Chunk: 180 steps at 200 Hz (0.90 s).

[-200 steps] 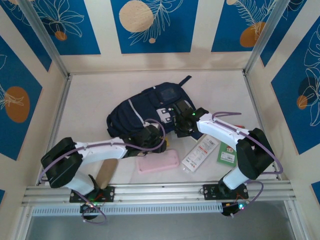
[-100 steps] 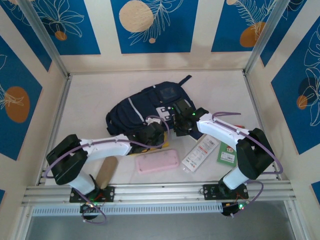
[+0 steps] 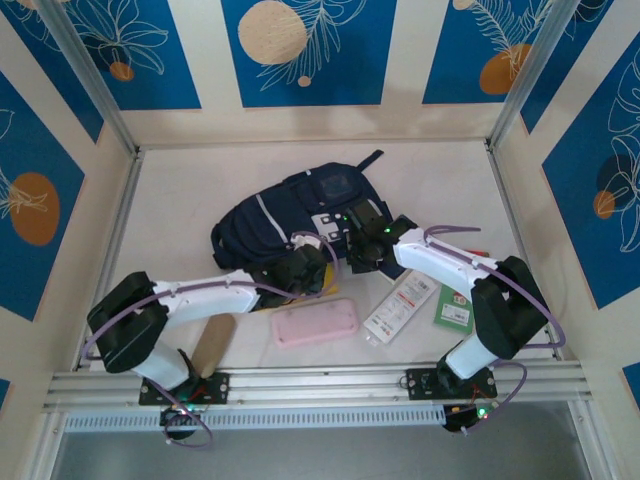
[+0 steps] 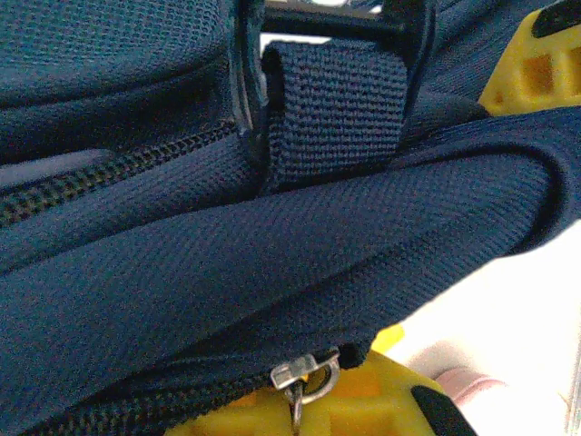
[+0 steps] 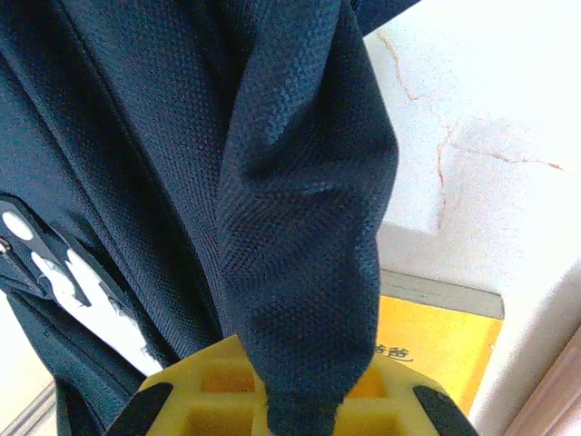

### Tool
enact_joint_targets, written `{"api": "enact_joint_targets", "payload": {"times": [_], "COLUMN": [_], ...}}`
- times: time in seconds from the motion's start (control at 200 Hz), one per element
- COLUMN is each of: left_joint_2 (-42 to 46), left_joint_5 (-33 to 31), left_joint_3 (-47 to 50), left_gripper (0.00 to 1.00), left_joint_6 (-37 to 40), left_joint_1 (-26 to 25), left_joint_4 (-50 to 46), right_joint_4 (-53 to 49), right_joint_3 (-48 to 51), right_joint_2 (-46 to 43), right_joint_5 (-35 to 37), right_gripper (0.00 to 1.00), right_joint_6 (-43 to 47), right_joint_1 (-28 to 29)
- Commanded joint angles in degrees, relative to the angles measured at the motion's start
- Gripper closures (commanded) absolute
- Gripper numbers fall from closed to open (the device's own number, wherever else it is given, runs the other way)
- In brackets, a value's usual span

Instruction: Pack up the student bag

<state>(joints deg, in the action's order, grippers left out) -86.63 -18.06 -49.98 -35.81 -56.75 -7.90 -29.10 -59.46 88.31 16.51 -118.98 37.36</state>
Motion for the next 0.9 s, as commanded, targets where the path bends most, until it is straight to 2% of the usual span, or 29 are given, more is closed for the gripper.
{"api": "enact_joint_targets", "payload": {"times": [0.0, 0.595, 0.895], "left_joint_2": [3.91, 15.05, 17.93], "left_joint_5": [-0.87, 5.22, 8.18], "left_joint_3": [1.64, 7.21, 8.37], "left_gripper": [1.0, 1.0, 1.0], "left_joint_6": [1.41, 1.68, 2.24], "left_joint_1": [0.58, 4.62, 7.03], "left_joint_4": [-0.83, -11.04, -16.89], "right_joint_4": [-0.41, 0.32, -2.8], "right_joint_3": [0.93, 4.33, 1.57], "right_joint_2": [-1.78, -3.27, -1.13], "right_joint_5": [-2.02, -2.19, -1.6], "right_gripper": [1.0, 1.0, 1.0], "right_joint_6": [-13.79, -7.31, 3.75], "right_joint_1": [-0.59, -5.74, -10.97]}}
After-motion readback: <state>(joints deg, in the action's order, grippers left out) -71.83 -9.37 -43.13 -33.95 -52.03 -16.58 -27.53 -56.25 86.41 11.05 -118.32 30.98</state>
